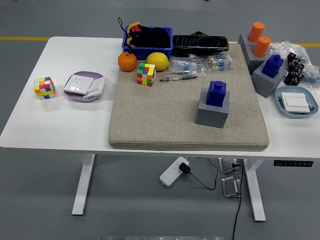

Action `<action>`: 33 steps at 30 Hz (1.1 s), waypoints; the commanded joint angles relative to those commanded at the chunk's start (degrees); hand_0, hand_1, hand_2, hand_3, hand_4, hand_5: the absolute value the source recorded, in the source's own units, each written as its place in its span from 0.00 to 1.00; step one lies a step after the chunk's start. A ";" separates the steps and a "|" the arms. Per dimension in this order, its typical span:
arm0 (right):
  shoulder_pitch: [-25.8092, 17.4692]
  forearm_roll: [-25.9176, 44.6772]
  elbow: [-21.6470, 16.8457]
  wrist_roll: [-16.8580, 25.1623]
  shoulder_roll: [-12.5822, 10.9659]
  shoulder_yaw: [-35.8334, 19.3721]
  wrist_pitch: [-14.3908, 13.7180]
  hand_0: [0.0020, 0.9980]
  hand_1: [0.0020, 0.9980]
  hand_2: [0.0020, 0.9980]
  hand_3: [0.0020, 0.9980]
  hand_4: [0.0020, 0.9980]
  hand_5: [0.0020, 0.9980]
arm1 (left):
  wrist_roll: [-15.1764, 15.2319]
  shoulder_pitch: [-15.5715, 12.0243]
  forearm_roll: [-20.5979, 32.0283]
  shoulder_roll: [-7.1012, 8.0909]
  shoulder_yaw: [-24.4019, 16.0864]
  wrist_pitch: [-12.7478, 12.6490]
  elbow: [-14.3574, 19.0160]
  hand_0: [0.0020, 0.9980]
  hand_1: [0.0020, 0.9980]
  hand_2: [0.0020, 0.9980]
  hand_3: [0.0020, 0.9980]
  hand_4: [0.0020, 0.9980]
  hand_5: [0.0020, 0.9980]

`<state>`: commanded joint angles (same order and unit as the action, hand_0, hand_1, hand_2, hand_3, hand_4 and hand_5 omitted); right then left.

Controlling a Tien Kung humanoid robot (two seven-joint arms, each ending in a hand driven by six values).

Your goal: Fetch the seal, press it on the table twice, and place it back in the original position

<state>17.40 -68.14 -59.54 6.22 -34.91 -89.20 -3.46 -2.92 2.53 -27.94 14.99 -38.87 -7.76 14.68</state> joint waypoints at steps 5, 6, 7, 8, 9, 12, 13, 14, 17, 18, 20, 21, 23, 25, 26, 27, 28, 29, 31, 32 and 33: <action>-0.02 0.08 -0.06 -0.11 -0.15 0.41 0.09 0.77 0.75 0.75 0.70 0.97 0.28 | 2.10 0.01 -0.29 -0.33 0.42 -2.08 -0.03 0.80 0.86 0.86 0.82 0.67 0.22; -0.07 0.11 -0.08 -0.12 -0.19 0.48 0.06 0.77 0.75 0.75 0.70 0.97 0.28 | 2.14 -0.03 -0.64 -0.33 0.50 -1.92 0.11 0.80 0.86 0.86 0.82 0.67 0.22; -0.12 0.14 -0.08 -0.13 -0.22 0.54 0.02 0.77 0.75 0.75 0.70 0.97 0.28 | 1.59 -0.05 -0.85 -0.28 0.63 -1.14 0.26 0.80 0.86 0.86 0.82 0.67 0.22; -0.14 0.15 -0.05 -0.16 -0.24 0.61 0.02 0.77 0.75 0.75 0.70 0.97 0.28 | 1.03 -0.04 -0.92 -0.22 0.77 -0.47 0.36 0.80 0.86 0.86 0.82 0.67 0.22; -0.16 0.13 -0.01 -0.21 -0.24 0.69 0.07 0.77 0.75 0.75 0.70 0.96 0.27 | -0.39 -0.03 -0.96 -0.14 1.00 1.20 0.48 0.74 0.75 0.77 0.75 0.66 0.22; -0.17 0.19 0.03 -0.31 -0.11 1.01 0.13 0.77 0.75 0.75 0.70 0.96 0.27 | -3.99 0.00 -1.19 -0.14 1.96 5.09 0.53 0.74 0.75 0.77 0.75 0.66 0.22; -0.18 0.21 0.05 -0.33 -0.05 1.09 0.15 0.77 0.75 0.75 0.70 0.96 0.27 | -4.17 -0.01 -1.47 -0.22 2.16 5.19 0.47 0.74 0.75 0.77 0.75 0.66 0.22; -0.20 0.23 0.07 -0.35 -0.01 1.12 0.16 0.77 0.75 0.75 0.70 0.96 0.27 | -4.11 -0.02 -1.68 -0.28 2.23 5.07 0.42 0.74 0.75 0.77 0.75 0.66 0.22; -0.31 0.29 0.12 -0.43 0.05 1.19 0.18 0.77 0.74 0.75 0.70 0.95 0.26 | -4.17 -0.04 -1.57 -0.30 2.39 5.25 0.52 0.74 0.74 0.75 0.75 0.66 0.22; -0.29 0.31 0.13 -0.45 0.05 1.20 0.19 0.77 0.74 0.75 0.70 0.95 0.26 | -4.15 0.00 -1.57 -0.29 2.45 5.28 0.56 0.74 0.74 0.75 0.75 0.66 0.22; -0.30 0.33 0.10 -0.47 0.06 1.09 0.21 0.77 0.74 0.75 0.70 0.95 0.26 | -4.16 0.12 -1.71 -0.22 2.58 5.28 0.60 0.74 0.74 0.75 0.75 0.66 0.22; -0.34 0.33 0.09 -0.48 0.08 1.00 0.21 0.77 0.74 0.74 0.69 0.95 0.26 | -4.20 0.17 -1.70 -0.14 2.70 5.35 0.64 0.73 0.73 0.73 0.74 0.66 0.22; -0.39 0.34 0.08 -0.50 0.11 0.86 0.19 0.77 0.74 0.74 0.69 0.95 0.26 | -4.27 0.24 -1.67 -0.04 2.87 5.45 0.68 0.73 0.73 0.73 0.74 0.66 0.22; -0.44 0.35 0.06 -0.52 0.16 0.72 0.20 0.77 0.74 0.74 0.69 0.95 0.26 | -4.31 0.30 -1.70 0.11 3.10 5.48 0.71 0.73 0.73 0.73 0.74 0.66 0.22; -0.44 0.35 0.06 -0.52 0.18 0.71 0.21 0.77 0.74 0.74 0.69 0.95 0.26 | -4.31 0.29 -1.66 0.13 3.14 5.47 0.71 0.73 0.73 0.73 0.74 0.66 0.22; -0.46 0.36 0.06 -0.53 0.21 0.70 0.21 0.77 0.74 0.74 0.69 0.94 0.25 | -4.33 0.28 -1.62 0.16 3.24 5.48 0.70 0.72 0.72 0.71 0.74 0.65 0.22; -0.49 0.38 0.05 -0.54 0.22 0.69 0.22 0.77 0.74 0.74 0.69 0.94 0.25 | -4.36 0.28 -1.60 0.17 3.32 5.50 0.68 0.72 0.72 0.71 0.74 0.65 0.22; -0.57 0.37 0.04 -0.58 0.24 0.67 0.23 0.77 0.74 0.74 0.69 0.94 0.25 | -4.44 0.24 -1.54 0.18 3.48 5.59 0.66 0.72 0.72 0.71 0.74 0.65 0.22; -0.69 0.35 0.06 -0.62 0.26 0.61 0.25 0.77 0.74 0.74 0.69 0.94 0.25 | -4.48 0.19 -1.51 0.16 3.55 5.64 0.67 0.72 0.72 0.71 0.74 0.65 0.22; -0.73 0.32 0.06 -0.64 0.26 0.57 0.26 0.77 0.74 0.74 0.69 0.94 0.25 | -4.47 0.17 -1.48 0.16 3.58 5.64 0.67 0.72 0.72 0.71 0.74 0.65 0.22; -0.77 0.31 0.06 -0.62 0.30 0.47 0.23 0.76 0.74 0.74 0.69 0.93 0.24 | -4.49 0.14 -1.48 0.15 3.67 5.68 0.69 0.72 0.71 0.70 0.73 0.64 0.23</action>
<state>16.63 -67.84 -59.48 5.59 -34.61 -88.73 -3.23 -7.40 2.67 -29.42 15.14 -35.20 -2.08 15.37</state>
